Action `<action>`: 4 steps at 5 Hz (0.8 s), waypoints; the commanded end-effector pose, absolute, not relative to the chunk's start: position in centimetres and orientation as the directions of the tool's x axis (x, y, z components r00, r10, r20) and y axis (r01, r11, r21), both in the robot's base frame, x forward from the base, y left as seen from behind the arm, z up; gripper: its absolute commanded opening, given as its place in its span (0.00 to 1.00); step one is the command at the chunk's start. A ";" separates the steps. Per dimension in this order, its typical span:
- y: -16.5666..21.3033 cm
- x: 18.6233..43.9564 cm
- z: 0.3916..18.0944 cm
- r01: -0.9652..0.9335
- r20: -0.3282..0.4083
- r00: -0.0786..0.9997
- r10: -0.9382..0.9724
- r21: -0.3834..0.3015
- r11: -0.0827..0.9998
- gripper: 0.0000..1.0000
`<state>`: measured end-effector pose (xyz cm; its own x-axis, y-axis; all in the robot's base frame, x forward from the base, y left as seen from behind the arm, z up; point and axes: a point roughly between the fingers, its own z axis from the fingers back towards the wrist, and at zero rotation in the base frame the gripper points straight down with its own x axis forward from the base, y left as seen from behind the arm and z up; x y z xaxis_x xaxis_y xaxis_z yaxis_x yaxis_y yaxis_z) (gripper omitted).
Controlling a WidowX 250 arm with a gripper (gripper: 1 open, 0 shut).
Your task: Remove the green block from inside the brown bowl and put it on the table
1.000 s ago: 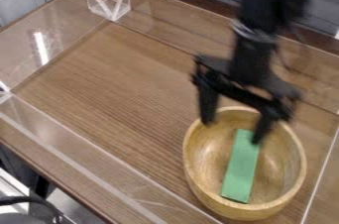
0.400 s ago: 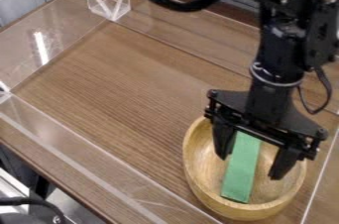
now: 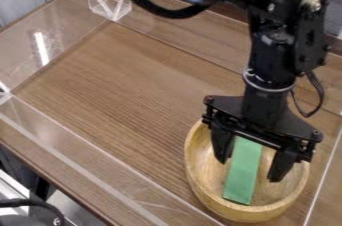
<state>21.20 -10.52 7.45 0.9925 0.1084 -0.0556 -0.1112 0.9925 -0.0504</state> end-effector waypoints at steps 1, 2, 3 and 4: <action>-10.6 21.9 7.7 -0.120 -0.026 0.993 0.119 -0.074 0.990 1.00; -10.6 22.1 7.3 -0.120 -0.025 0.993 0.119 -0.078 0.990 1.00; -10.6 22.2 7.0 -0.121 -0.025 0.993 0.119 -0.081 0.989 1.00; -10.6 22.4 6.7 -0.121 -0.025 0.993 0.119 -0.084 0.989 1.00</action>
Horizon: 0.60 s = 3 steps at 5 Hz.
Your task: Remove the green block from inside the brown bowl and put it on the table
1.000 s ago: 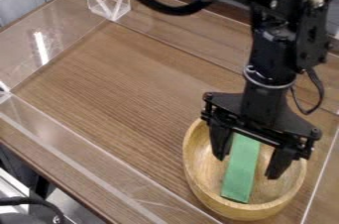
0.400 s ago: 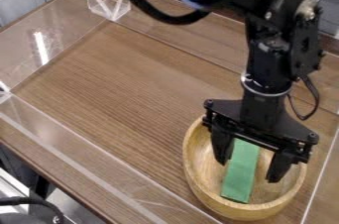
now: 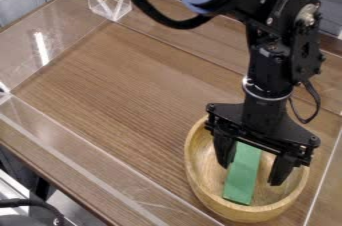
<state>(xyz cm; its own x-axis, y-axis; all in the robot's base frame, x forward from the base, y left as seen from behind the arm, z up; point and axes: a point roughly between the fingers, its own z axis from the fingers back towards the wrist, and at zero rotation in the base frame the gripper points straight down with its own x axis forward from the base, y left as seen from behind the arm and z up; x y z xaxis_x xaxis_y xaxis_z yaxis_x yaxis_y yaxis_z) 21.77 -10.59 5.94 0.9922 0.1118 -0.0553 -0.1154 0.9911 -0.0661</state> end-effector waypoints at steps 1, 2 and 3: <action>-10.6 22.5 6.5 -0.122 -0.025 0.992 0.121 -0.086 0.989 1.00; -10.6 22.7 6.4 -0.123 -0.025 0.992 0.121 -0.087 0.989 1.00; -10.6 22.8 6.2 -0.123 -0.026 0.992 0.121 -0.089 0.988 1.00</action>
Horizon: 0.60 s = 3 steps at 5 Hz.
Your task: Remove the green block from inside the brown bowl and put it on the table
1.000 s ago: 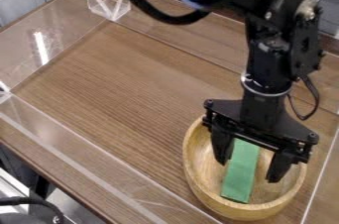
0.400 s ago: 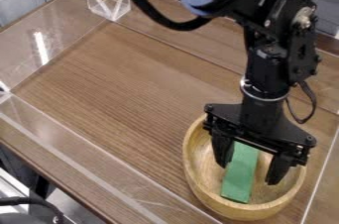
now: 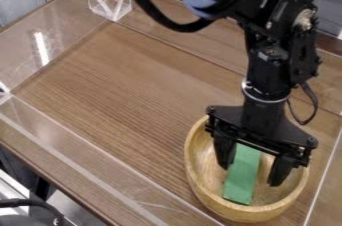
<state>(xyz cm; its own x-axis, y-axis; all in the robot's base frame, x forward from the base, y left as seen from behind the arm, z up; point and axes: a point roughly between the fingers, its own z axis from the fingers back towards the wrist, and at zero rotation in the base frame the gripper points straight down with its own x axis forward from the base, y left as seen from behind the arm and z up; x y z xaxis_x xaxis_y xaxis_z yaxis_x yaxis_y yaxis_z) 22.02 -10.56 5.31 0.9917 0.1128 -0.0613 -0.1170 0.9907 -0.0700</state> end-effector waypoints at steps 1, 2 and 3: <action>-10.6 22.9 6.1 -0.123 -0.028 0.992 0.121 -0.091 0.988 1.00; -10.6 23.0 5.9 -0.124 -0.030 0.992 0.121 -0.092 0.988 1.00; -10.7 23.0 5.7 -0.124 -0.033 0.992 0.121 -0.094 0.988 1.00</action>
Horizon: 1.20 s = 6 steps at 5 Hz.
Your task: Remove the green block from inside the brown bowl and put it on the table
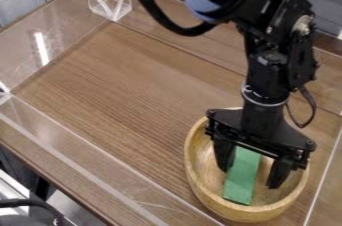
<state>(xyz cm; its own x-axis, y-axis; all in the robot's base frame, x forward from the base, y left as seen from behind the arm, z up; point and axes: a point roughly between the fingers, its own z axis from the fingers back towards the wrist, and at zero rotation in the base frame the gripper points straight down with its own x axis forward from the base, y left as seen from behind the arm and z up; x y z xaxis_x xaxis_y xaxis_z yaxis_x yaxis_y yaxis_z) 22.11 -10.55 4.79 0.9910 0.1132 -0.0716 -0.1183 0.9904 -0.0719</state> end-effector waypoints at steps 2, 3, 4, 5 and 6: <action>-10.8 23.1 5.5 -0.124 -0.040 0.992 0.120 -0.097 0.988 1.00; -10.8 23.1 5.0 -0.123 -0.038 0.992 0.120 -0.098 0.987 1.00; -10.7 23.1 4.4 -0.124 -0.036 0.992 0.121 -0.100 0.987 1.00; -10.7 23.1 4.2 -0.129 -0.036 0.991 0.126 -0.102 0.986 0.00; -10.6 23.0 4.6 -0.131 -0.037 0.991 0.128 -0.103 0.986 0.00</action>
<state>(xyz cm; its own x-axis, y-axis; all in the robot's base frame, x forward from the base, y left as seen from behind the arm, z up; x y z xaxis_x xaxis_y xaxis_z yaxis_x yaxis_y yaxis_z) 22.38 -10.66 3.60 0.9903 0.1189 -0.0713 -0.1247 0.9887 -0.0835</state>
